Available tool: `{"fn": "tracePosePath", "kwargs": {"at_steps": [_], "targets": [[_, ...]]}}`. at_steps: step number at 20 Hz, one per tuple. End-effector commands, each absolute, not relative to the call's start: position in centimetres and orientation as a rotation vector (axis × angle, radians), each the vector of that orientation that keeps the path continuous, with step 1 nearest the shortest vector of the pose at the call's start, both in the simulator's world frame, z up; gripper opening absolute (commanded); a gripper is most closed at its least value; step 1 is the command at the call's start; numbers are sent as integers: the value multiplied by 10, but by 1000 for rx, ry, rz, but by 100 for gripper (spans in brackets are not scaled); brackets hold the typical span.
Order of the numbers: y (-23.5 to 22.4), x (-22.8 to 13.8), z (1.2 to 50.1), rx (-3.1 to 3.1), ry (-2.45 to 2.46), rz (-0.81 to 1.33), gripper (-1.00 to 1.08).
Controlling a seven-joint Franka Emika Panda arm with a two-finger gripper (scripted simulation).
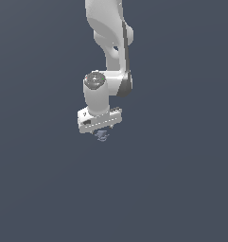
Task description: Pick up the object and move it to a goal position.
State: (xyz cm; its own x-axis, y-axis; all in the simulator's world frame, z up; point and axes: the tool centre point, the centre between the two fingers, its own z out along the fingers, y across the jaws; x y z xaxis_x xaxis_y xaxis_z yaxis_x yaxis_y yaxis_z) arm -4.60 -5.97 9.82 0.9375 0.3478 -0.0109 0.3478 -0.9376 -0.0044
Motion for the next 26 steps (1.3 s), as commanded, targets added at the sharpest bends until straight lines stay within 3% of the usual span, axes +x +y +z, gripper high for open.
{"fn": "tracePosePath", "kwargs": {"at_steps": [1, 14, 26], "targets": [[-61, -48, 94, -3080, -613, 10, 100], [-63, -51, 85, -3065, -689, 1, 100], [-63, -51, 40, -3063, -696, 0, 100]]}}
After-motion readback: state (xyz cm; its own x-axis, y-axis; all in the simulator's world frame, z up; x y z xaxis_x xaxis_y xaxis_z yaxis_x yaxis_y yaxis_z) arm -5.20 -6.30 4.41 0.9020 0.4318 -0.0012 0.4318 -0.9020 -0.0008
